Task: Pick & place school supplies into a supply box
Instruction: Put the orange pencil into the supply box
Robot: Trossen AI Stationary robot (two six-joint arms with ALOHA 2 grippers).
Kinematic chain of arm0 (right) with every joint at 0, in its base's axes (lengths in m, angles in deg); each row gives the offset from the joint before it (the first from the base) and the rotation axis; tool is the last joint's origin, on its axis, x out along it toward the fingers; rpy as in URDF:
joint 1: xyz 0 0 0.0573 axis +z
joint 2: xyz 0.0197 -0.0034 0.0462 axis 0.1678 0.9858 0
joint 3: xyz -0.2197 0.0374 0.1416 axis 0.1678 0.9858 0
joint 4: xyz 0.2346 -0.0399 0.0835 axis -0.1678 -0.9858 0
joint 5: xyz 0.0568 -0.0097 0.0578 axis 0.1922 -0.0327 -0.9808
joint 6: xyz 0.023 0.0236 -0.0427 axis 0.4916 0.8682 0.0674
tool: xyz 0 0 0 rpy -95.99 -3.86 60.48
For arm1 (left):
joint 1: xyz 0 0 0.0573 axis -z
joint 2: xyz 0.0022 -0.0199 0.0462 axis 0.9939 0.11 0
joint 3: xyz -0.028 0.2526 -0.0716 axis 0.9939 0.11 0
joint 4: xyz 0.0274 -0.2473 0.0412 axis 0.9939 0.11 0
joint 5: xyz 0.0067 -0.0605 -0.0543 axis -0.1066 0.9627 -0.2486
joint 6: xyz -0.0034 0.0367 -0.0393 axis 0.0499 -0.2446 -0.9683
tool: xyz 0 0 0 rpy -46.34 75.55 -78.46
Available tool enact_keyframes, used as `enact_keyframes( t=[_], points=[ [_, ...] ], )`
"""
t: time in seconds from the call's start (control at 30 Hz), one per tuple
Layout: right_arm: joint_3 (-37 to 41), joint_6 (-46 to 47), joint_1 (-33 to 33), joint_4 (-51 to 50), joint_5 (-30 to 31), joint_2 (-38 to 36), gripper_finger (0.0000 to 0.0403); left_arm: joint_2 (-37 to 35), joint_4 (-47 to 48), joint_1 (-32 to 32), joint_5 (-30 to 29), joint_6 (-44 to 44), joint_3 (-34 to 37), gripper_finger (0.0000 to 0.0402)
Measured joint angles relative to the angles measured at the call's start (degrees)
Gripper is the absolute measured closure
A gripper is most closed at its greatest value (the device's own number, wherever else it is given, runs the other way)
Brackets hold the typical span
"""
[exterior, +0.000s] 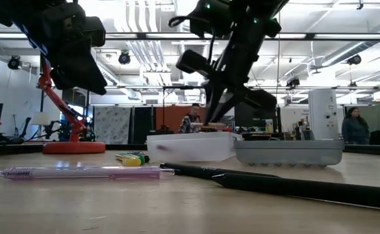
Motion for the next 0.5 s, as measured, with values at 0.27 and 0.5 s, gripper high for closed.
enact_keyframes(
  t=[0.27, 0.5],
  points=[
    [0.2, -0.2, -1.7, 4.8, -1.5, 0.1, 0.0390, 0.0, 0.0, 0.0, -0.7, 0.0, 0.0, 0.0299],
    [0.2, 2.0, -1.0, 5.9, -2.8, 3.7, 0.0390, 0.0, 0.0, 0.0, -0.7, 0.0, 0.0, 0.0299]
  ],
)
